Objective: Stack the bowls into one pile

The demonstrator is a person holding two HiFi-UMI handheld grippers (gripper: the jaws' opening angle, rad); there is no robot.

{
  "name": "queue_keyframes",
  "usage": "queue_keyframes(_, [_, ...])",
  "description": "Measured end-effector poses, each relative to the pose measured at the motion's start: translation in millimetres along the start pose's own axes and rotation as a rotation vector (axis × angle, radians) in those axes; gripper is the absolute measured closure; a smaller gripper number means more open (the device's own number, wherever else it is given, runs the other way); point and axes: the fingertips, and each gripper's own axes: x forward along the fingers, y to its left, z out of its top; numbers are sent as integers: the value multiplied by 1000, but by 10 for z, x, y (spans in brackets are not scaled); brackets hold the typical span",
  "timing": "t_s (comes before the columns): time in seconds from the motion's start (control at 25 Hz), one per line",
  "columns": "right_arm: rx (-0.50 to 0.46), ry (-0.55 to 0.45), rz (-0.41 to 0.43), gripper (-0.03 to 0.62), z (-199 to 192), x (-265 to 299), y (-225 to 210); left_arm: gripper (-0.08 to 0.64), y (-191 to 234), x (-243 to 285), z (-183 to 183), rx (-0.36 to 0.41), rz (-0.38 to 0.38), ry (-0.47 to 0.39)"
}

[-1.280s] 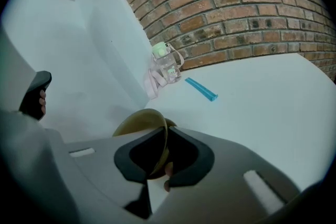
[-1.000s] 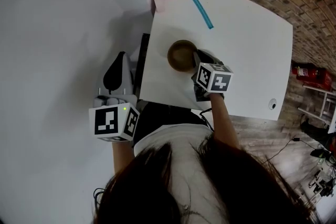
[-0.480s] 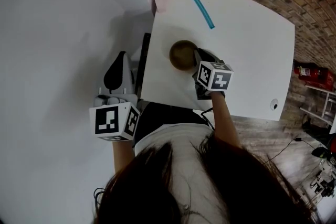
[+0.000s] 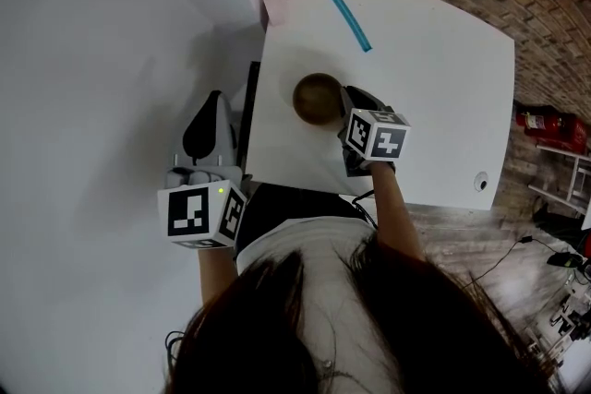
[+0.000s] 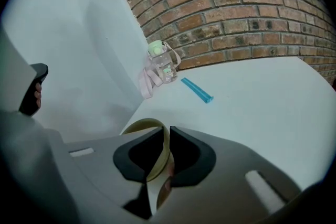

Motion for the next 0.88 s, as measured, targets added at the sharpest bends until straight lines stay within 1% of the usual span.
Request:
queue_keyframes(0.44, [7, -23, -6, 552, 48, -121, -40, 560, -144, 46, 82, 12, -40, -15])
queue_keyframes(0.88, [9, -66, -49, 552, 73, -334, -135, 560, -322, 65, 126, 24, -102, -33])
